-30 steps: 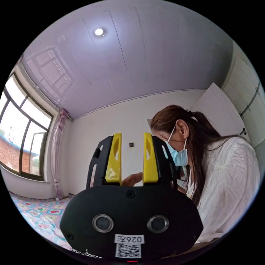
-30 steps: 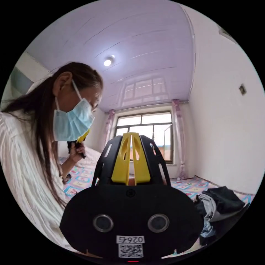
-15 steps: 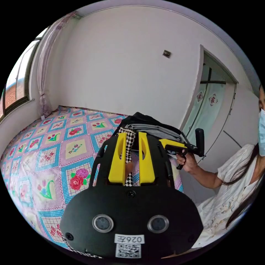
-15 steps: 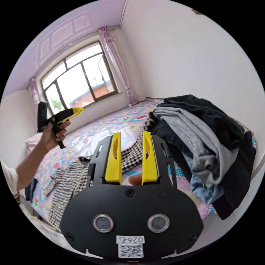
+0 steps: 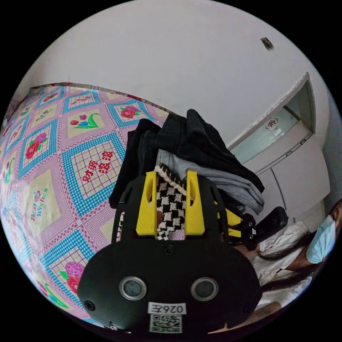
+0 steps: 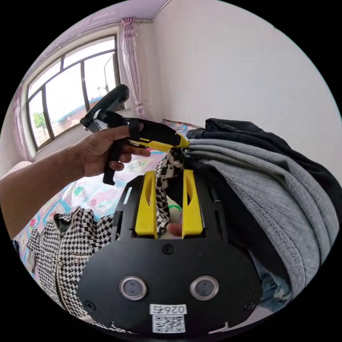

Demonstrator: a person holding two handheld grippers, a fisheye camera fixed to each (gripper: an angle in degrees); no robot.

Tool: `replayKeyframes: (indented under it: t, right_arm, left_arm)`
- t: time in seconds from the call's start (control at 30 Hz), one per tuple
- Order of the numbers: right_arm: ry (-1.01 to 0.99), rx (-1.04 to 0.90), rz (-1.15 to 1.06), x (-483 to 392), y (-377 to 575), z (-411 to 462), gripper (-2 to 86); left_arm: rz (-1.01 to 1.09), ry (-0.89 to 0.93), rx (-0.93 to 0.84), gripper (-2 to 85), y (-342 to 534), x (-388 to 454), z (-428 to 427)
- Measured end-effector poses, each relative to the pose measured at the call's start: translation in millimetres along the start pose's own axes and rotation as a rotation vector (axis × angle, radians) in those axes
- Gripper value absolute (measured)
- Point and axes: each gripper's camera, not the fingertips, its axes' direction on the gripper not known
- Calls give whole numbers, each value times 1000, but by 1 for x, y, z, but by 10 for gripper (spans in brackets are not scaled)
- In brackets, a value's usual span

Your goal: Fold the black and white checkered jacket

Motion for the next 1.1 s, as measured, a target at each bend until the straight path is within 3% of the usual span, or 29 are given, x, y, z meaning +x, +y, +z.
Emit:
replayKeyframes:
  t: [0.1,0.2,0.33,0.57,0.67,0.83,1.1]
  right_arm:
    - [59,-6,-44,-8,-3,6,-5]
    - [-40,59,-20,0,-2,-14,-11]
    - [-290,185,61,23,1,-66,-12]
    - [-724,322,-33,-14,9,-168,-12]
    - [-868,291,-110,-62,25,-195,-12]
    - [-983,161,-281,-157,60,-214,-11]
    - [-959,-157,-635,-299,147,-180,1]
  left_arm:
    - [3,37,-5,45,-2,-2,-15]
    - [35,-57,41,28,9,13,-52]
    - [99,19,214,20,47,40,-138]
    - [103,207,510,22,183,83,-285]
    - [54,217,630,27,275,100,-341]
    - [-131,75,787,38,454,117,-406]
    - [-568,58,842,52,640,66,-398]
